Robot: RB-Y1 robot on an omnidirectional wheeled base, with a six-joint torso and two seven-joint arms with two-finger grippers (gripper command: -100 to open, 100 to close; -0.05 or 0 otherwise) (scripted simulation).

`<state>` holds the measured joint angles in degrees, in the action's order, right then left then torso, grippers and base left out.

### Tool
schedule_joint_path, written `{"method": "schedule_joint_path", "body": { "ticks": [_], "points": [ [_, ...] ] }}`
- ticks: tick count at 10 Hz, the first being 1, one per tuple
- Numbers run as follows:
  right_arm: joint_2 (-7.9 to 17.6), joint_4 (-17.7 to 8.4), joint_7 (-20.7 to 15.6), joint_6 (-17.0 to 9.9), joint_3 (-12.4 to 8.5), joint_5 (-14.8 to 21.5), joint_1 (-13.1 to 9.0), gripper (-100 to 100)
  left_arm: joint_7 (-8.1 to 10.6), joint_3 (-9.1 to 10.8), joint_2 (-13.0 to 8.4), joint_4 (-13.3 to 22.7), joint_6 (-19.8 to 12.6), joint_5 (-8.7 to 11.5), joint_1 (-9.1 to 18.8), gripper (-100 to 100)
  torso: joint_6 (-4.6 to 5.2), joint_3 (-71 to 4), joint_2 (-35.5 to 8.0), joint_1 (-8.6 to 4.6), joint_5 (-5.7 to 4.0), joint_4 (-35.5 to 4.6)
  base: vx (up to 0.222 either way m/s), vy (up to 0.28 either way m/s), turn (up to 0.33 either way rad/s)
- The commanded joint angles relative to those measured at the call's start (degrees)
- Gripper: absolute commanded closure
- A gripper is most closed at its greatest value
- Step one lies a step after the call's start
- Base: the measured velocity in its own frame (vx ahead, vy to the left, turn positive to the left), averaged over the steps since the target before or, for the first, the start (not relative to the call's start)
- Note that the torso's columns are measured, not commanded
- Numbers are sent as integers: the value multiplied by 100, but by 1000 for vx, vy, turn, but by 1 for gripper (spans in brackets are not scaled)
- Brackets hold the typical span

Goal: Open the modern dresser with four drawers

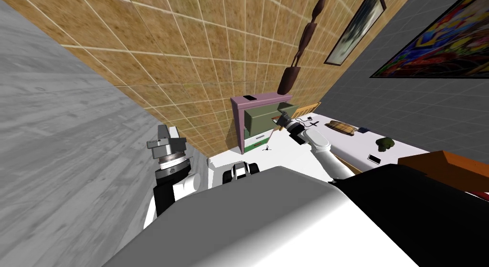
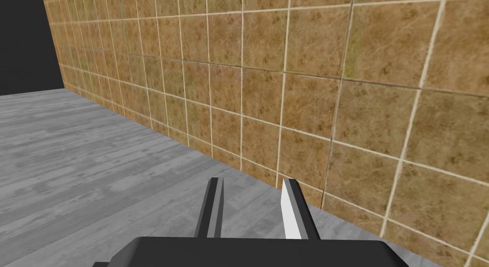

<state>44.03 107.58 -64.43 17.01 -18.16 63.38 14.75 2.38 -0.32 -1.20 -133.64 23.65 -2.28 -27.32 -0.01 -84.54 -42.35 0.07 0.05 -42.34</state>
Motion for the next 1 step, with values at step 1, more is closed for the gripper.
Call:
{"method": "schedule_joint_path", "body": {
  "ticks": [1],
  "points": [
    [-1,-3,0,0,1,1,2,0,0,0,0,0,0,0,0,0,0,-1,2,-1,-1,1,0,0,0]
  ]
}}
